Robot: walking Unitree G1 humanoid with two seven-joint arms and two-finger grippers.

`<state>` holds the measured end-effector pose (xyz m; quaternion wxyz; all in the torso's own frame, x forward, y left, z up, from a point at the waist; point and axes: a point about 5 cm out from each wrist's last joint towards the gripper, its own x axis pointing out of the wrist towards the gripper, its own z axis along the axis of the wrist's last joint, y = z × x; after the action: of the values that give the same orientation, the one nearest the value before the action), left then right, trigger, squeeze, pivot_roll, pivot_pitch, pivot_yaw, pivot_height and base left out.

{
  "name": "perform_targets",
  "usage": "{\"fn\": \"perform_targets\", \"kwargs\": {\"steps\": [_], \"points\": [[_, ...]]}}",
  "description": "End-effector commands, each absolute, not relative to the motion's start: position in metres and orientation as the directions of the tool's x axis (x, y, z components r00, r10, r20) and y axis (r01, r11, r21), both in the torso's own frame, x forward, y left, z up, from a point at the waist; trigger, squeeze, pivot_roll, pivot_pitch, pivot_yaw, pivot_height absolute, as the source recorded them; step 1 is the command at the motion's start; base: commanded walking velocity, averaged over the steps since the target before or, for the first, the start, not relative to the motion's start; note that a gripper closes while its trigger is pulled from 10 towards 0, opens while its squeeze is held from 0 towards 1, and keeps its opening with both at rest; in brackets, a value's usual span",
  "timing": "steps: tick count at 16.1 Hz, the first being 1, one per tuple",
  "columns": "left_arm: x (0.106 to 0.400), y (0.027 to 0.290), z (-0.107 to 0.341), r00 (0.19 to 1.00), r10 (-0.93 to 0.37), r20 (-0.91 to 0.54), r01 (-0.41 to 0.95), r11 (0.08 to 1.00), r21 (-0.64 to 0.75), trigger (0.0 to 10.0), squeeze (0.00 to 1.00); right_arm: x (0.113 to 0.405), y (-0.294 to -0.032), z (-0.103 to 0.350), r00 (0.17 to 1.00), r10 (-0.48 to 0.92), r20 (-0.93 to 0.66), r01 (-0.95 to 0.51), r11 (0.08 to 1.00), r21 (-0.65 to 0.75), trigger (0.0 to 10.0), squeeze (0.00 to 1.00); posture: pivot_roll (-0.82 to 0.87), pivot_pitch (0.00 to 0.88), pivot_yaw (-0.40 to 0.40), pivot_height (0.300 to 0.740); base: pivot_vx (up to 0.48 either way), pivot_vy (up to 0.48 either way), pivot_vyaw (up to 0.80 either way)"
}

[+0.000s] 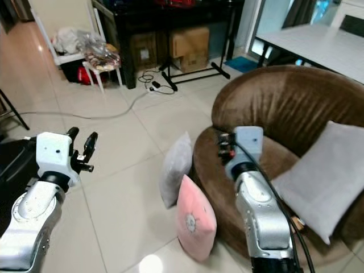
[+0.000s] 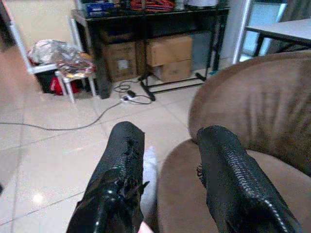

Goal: Move the pillow to the sofa from floor

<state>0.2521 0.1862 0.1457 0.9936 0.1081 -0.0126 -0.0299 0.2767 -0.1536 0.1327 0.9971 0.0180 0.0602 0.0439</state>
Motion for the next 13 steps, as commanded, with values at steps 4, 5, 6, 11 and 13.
{"fn": "perform_targets", "kwargs": {"steps": [4,5,6,11,13], "points": [[0.2518,0.1899,0.1453,0.998,-0.054,0.011,0.050,0.973,0.226,10.0,0.00,0.2781,-0.1452,0.1382,0.988,0.122,-0.100,-0.117,0.992,0.050,10.0,0.00,-0.08,0.000,0.007,0.740,0.269,0.000,0.00],[0.2524,0.1898,0.1455,0.998,-0.055,0.012,0.051,0.973,0.226,10.0,0.00,0.2786,-0.1452,0.1384,0.988,0.120,-0.100,-0.116,0.992,0.051,10.0,0.00,-0.08,0.000,0.010,0.740,0.270,0.000,0.00],[0.2525,0.1899,0.1456,0.998,-0.056,0.012,0.052,0.973,0.226,10.0,0.00,0.2788,-0.1452,0.1385,0.988,0.120,-0.099,-0.115,0.992,0.051,10.0,0.00,-0.08,0.000,0.010,0.740,0.270,0.000,0.00],[0.2535,0.1896,0.1457,0.998,-0.061,0.012,0.057,0.972,0.226,10.0,0.00,0.2788,-0.1455,0.1390,0.988,0.118,-0.097,-0.113,0.992,0.052,10.0,0.00,-0.08,0.000,0.014,0.740,0.269,0.000,0.00],[0.2540,0.1897,0.1458,0.998,-0.063,0.012,0.059,0.972,0.227,10.0,0.00,0.2788,-0.1455,0.1392,0.989,0.115,-0.095,-0.111,0.992,0.054,10.0,0.00,-0.08,0.000,0.015,0.740,0.268,0.000,0.00]]}}
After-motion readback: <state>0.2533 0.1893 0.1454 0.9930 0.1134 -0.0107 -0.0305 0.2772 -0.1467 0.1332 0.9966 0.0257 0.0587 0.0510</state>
